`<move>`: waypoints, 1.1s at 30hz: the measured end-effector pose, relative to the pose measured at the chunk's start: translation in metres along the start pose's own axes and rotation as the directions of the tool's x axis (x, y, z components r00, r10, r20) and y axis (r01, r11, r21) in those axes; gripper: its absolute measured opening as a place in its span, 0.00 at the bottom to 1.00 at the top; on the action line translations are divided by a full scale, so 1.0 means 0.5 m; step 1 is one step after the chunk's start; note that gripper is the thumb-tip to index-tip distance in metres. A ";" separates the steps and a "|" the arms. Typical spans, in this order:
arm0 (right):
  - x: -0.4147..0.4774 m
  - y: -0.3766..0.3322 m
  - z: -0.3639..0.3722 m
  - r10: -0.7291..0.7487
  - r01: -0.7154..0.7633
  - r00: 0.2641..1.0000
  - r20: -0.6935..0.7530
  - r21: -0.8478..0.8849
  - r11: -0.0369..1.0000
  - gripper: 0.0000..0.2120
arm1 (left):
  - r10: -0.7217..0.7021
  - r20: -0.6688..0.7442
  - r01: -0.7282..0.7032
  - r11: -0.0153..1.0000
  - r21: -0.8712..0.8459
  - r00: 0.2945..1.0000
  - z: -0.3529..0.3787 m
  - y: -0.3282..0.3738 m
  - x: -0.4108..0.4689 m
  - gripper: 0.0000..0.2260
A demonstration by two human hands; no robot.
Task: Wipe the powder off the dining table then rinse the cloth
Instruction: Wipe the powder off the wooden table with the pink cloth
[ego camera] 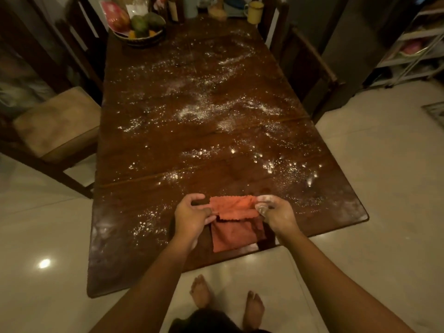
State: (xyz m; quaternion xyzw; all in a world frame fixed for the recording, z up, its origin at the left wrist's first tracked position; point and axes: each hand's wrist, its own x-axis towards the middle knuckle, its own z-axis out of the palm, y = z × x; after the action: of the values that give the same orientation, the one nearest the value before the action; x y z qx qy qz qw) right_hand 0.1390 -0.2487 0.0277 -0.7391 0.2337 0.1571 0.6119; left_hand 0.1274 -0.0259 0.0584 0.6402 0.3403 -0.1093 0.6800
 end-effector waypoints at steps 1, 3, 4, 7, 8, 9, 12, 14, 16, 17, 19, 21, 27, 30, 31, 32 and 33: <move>0.010 -0.005 0.006 0.014 -0.012 0.999 -0.034 0.040 0.999 0.10 | -0.010 -0.002 0.010 1.000 0.009 1.000 0.004 0.004 0.018 0.17; 0.025 -0.016 0.018 0.036 -0.027 0.995 -0.089 0.108 0.994 0.12 | -0.013 -0.008 0.013 1.000 0.023 1.000 0.008 0.011 0.049 0.16; 0.030 -0.023 0.025 0.034 -0.021 0.994 -0.101 0.123 0.992 0.13 | -0.006 -0.012 0.006 1.000 0.031 1.000 0.010 0.014 0.060 0.16; 0.032 -0.044 0.045 -0.028 0.031 0.993 -0.116 0.027 0.999 0.17 | 0.023 -0.007 -0.022 0.999 0.034 1.000 0.006 0.029 0.077 0.16; 0.029 -0.051 0.052 -0.054 0.052 0.992 -0.114 -0.017 0.998 0.17 | 0.027 0.007 -0.027 0.999 0.037 1.000 0.002 0.031 0.080 0.18; 0.025 -0.058 0.060 -0.083 0.077 0.992 -0.096 -0.067 0.995 0.18 | 0.033 0.030 -0.034 0.998 0.050 0.999 -0.003 0.032 0.082 0.20; 0.017 -0.072 0.085 -0.251 0.254 0.966 0.061 -0.413 0.875 0.20 | 0.079 0.092 -0.097 0.975 0.202 0.993 -0.025 0.020 0.081 0.25; 0.017 -0.081 0.106 -0.286 0.391 0.920 0.267 -0.646 0.655 0.19 | 0.122 0.106 -0.152 0.925 0.348 0.987 -0.040 0.005 0.071 0.23; 0.024 -0.091 0.132 -0.194 0.462 0.885 0.423 -0.746 0.479 0.22 | 0.125 0.132 -0.172 0.872 0.458 0.983 -0.053 -0.015 0.058 0.19; 0.031 -0.096 0.144 -0.138 0.474 0.875 0.464 -0.765 0.435 0.23 | 0.113 0.150 -0.175 0.840 0.513 0.982 -0.057 -0.027 0.050 0.18; 0.045 -0.105 0.163 -0.044 0.486 0.858 0.511 -0.784 0.386 0.26 | 0.079 0.173 -0.167 0.793 0.586 0.982 -0.062 -0.053 0.035 0.17; 0.059 -0.114 0.177 0.028 0.514 0.834 0.550 -0.796 0.320 0.29 | 0.048 0.166 -0.137 0.803 0.580 0.985 -0.061 -0.075 0.022 0.20; 0.090 -0.130 0.199 0.053 0.622 0.773 0.632 -0.772 0.130 0.27 | 0.033 0.091 -0.084 0.761 0.643 0.995 -0.034 -0.100 -0.025 0.28; 0.105 -0.140 0.190 0.057 0.661 0.733 0.678 -0.729 0.177 0.13 | 0.038 -0.050 0.021 0.551 0.835 0.998 -0.004 -0.105 -0.053 0.24; 0.110 -0.142 0.184 0.052 0.676 0.717 0.695 -0.711 0.194 0.11 | 0.036 -0.081 0.052 0.500 0.864 0.996 0.007 -0.106 -0.059 0.23; 0.117 -0.143 0.177 0.052 0.687 0.701 0.711 -0.693 0.217 0.09 | 0.032 -0.104 0.076 0.481 0.874 0.994 0.020 -0.108 -0.062 0.22; 0.123 -0.144 0.169 0.056 0.697 0.683 0.728 -0.672 0.249 0.07 | 0.034 -0.128 0.096 0.483 0.870 0.991 0.032 -0.107 -0.064 0.19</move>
State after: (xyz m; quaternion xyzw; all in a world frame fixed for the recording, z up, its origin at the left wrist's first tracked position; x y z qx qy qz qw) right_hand 0.2341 -0.1651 0.0384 -0.8804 -0.2886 0.3533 0.1298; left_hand 0.0772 -0.0584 0.0342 0.8961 0.2917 -0.2384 0.2349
